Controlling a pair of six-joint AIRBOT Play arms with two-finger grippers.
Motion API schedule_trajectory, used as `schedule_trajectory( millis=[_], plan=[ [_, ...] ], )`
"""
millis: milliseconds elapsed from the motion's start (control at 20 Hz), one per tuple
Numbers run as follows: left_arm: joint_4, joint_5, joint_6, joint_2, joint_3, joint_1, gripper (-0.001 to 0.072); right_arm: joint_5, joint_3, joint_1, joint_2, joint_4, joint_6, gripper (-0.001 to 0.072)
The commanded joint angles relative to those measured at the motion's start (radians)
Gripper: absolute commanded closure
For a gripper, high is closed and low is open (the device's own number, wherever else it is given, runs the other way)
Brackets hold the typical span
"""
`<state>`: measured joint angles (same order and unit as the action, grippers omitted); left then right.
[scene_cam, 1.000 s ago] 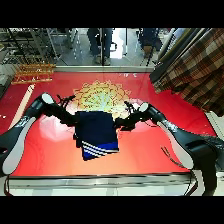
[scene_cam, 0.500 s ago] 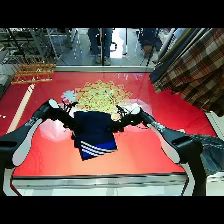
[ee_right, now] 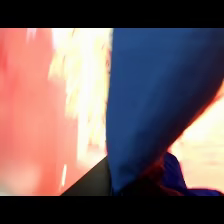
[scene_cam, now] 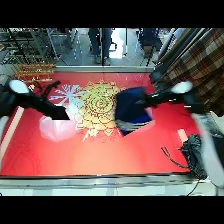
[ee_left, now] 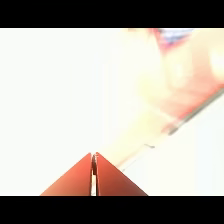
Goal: Fold the clothes and pants, and hang the long-sleeved shirts on hangers.
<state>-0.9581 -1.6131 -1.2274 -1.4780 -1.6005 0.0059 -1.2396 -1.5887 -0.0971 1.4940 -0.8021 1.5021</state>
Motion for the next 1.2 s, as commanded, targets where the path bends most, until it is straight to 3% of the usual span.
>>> schedule_trajectory(
  millis=[0,250,450,600,700,750,850,900,1150],
  plan=[
    [0.0,-0.071,0.001,0.153,-0.002,0.023,0.0692,-0.109,0.042,-0.334,-0.268,-0.047,0.055,0.0703],
    [0.001,-0.071,0.016,0.201,-0.002,0.015,0.0692,-0.293,0.258,-0.962,-0.456,-0.076,-0.032,0.0703],
    [0.0,-0.061,0.043,0.197,0.001,0.015,0.0692,-0.267,0.661,-1.332,-0.515,-0.247,-0.109,0.0702],
    [0.001,-0.025,0.045,0.196,0.001,0.014,0.0692,-0.051,0.912,-1.429,-0.504,-0.416,-0.136,0.0701],
    [0.001,-0.021,0.046,0.196,0.001,0.015,0.0692,0.097,0.973,-1.431,-0.481,-0.442,-0.162,0.0699],
    [0.001,-0.021,0.045,0.196,0.001,0.015,0.0692,0.129,0.967,-1.431,-0.465,-0.421,-0.192,0.0667],
    [0.001,-0.022,0.045,0.196,0.001,0.015,0.0692,0.145,0.92,-1.429,-0.452,-0.365,-0.28,0.022],
    [0.002,-0.022,0.045,0.196,0.001,0.014,0.0692,0.129,0.876,-1.429,-0.455,-0.341,-0.314,0.0038],
    [0.001,-0.022,0.045,0.196,0.001,0.014,0.0692,-0.175,0.544,-1.39,-0.455,-0.303,-0.31,0.0024]
  ],
)
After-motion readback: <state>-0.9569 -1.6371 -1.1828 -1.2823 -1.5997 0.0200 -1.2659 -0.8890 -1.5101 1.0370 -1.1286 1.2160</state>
